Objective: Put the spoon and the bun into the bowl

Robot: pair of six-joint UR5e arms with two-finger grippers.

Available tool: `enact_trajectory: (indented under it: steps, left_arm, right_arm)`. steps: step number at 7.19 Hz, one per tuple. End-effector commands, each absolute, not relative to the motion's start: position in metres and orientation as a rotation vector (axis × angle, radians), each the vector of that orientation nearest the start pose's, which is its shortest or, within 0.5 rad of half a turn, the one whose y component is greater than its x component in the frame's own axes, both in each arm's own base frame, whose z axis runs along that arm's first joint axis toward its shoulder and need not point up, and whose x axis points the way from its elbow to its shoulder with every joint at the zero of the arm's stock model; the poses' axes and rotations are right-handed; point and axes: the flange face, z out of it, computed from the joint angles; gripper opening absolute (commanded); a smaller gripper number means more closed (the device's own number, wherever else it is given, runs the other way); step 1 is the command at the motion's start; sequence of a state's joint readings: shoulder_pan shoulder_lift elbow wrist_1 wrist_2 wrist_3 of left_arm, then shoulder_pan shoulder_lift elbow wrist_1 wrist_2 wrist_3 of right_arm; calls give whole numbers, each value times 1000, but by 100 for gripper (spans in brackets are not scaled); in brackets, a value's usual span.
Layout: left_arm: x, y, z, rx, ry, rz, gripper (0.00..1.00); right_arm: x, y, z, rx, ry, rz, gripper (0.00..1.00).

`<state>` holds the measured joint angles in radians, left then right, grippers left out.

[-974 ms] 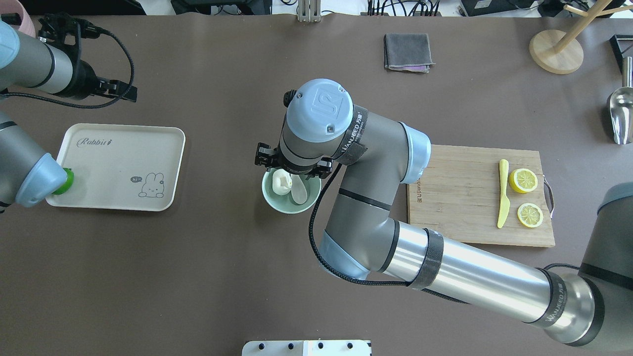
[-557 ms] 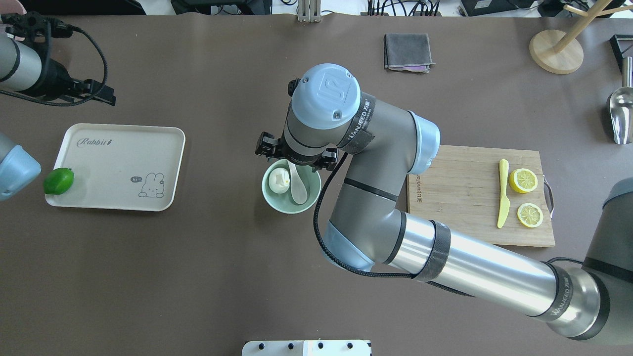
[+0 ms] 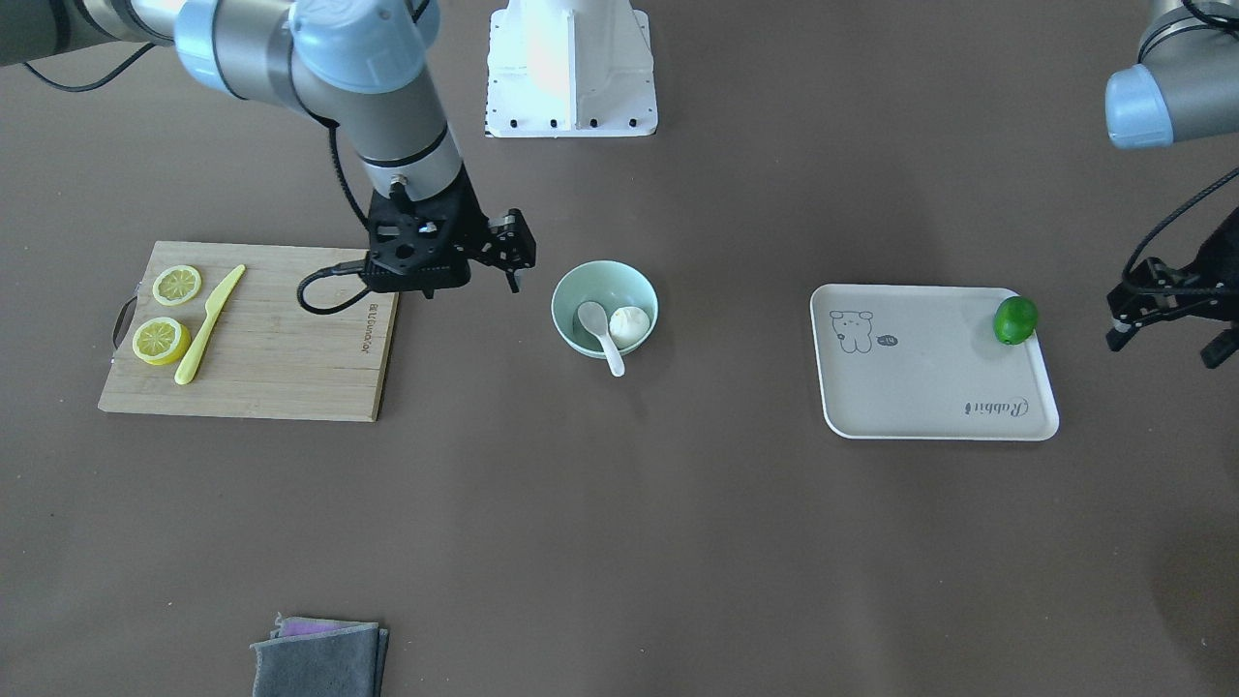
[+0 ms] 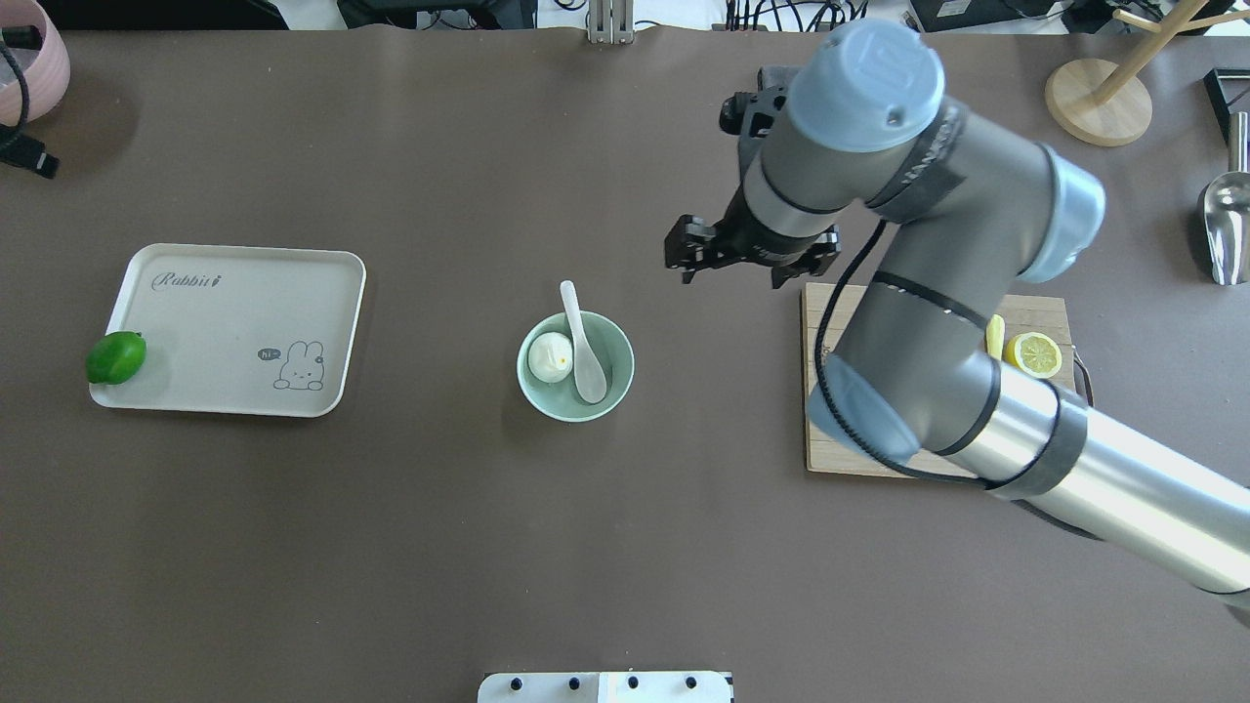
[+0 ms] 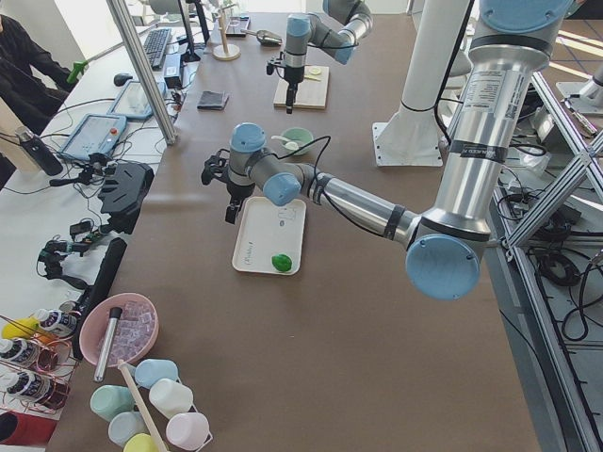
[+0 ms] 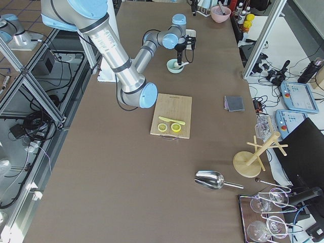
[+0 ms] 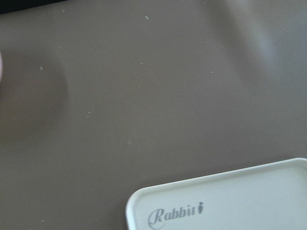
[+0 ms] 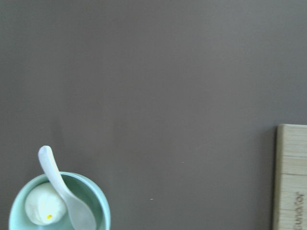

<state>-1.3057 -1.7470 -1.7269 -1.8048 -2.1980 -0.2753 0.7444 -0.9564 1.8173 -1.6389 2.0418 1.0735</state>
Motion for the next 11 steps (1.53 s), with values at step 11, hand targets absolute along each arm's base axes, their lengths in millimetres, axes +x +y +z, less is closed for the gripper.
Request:
enact_trajectory:
  steps: [11]
  left_arm:
    - [-36,-504,581,175,740,48,98]
  right_arm:
    - [31,-502,598,-56,-769,-175,100]
